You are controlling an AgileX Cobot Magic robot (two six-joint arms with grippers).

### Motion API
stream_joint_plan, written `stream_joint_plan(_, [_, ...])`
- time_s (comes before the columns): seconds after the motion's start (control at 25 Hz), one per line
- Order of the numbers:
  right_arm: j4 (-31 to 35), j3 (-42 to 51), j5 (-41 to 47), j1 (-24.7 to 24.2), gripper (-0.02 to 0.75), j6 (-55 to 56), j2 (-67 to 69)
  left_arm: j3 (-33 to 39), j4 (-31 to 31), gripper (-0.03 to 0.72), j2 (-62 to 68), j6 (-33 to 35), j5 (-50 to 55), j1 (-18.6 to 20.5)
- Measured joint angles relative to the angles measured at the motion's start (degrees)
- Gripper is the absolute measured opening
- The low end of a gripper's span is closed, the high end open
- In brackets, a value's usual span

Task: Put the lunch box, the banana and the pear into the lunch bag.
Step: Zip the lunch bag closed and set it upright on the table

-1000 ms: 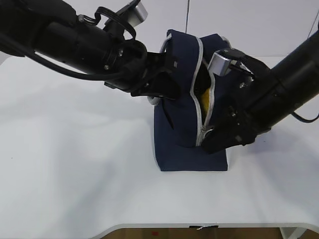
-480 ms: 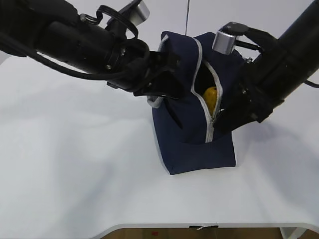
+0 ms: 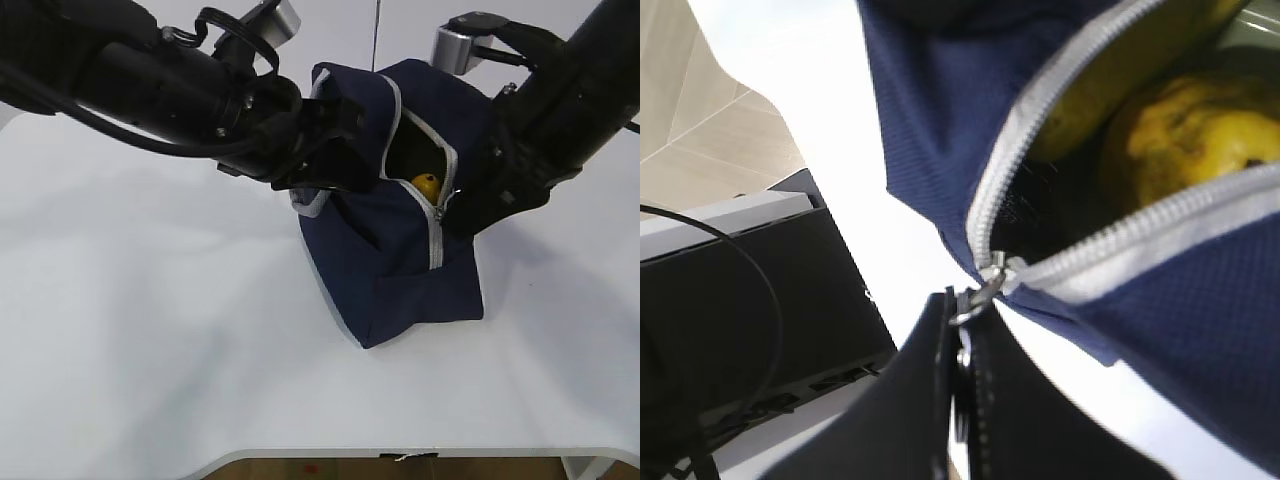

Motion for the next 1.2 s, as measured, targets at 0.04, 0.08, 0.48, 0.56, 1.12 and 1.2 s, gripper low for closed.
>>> stream_joint_plan(0.04, [-0.1,-0.1,0.0,0.0,0.006,0.7,0.0,0.0,0.0,-0.005,0.0,0.0,-0.1,0.0])
stream_joint_plan(0.08, [-0.1,-0.3,0.1,0.0,0.006,1.4,0.0,0.0,0.0,-0.005,0.0,0.0,-0.1,0.0])
stream_joint_plan(0.48, [3.4,-2.3,0.9,0.0,0.006,20.9,0.1,-0.1,0.0,-0.005,0.0,0.3,-0.8,0.0])
stream_joint_plan(0.56, [4.4,-2.3,1.1,0.0,0.006,26.6,0.1,-0.1,0.0,-0.005,0.0,0.4,-0.8,0.0])
stream_joint_plan(1.12, [16.7,-2.3,1.1,-0.1,0.006,53.9,0.1,-0.1,0.7,-0.005,0.0,0.7,-0.8,0.1])
stream_joint_plan(1.2, [19.0,-2.3,1.1,-0.1,0.006,57.5,0.1,-0.1,1.2,-0.005,0.0,0.7,-1.3,0.1])
